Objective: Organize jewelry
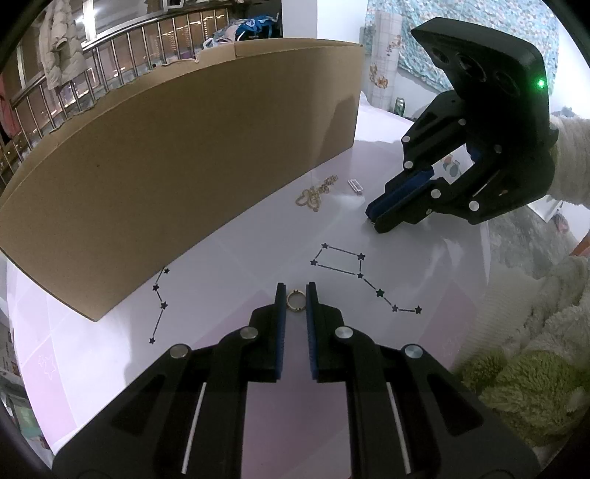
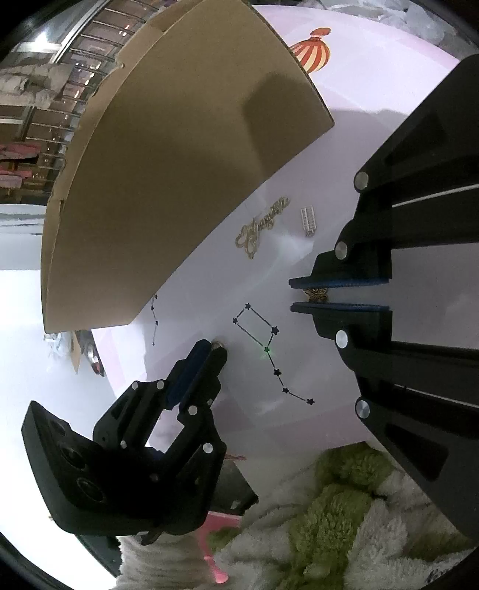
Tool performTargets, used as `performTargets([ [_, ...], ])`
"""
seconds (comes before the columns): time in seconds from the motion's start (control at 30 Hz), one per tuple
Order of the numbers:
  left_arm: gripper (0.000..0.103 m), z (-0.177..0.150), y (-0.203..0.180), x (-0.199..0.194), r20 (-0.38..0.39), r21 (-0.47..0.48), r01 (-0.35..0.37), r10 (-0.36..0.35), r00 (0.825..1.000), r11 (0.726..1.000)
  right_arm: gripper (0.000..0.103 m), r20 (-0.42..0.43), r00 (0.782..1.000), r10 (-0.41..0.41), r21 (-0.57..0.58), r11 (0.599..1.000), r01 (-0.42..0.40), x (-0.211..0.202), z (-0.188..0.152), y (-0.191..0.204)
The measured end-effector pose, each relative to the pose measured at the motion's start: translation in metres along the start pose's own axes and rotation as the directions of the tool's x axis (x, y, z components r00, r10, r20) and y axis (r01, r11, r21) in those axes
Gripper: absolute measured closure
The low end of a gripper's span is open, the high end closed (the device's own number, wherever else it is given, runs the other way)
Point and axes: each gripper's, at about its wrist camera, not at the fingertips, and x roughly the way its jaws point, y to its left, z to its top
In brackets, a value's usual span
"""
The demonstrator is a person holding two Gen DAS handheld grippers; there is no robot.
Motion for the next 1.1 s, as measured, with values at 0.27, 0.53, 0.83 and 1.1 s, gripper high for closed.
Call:
performTargets([
  [0.27, 0.094, 0.000, -0.001, -0.001, 0.007, -0.001, -0.005, 0.005, 1.000, 1.000, 0.096, 0.004, 1.000, -0.005, 0.012, 1.000, 0.005, -0.001, -0.001, -0.001],
  [0.53, 0.094, 0.002, -0.003, -0.005, 0.021, 0.001, -0.013, 0.013, 1.000, 1.000, 0.096, 0.019, 1.000, -0.022, 0.009, 1.000, 0.022, -0.010, -0.001, 0.002],
  [0.83, 0.094, 0.013, -0.006, -0.036, 0.089, 0.022, -0.021, 0.019, 0.996, 1.000, 0.096, 0.112, 0.993, -0.033, 0.019, 0.999, 0.031, -0.050, 0.015, 0.002],
  [1.1, 0.094, 0.062, 0.010, -0.092, 0.253, 0.037, -0.072, 0.061, 0.966, 0.997, 0.096, 0.297, 0.953, -0.059, 0.009, 0.998, 0.059, -0.111, 0.067, -0.015],
])
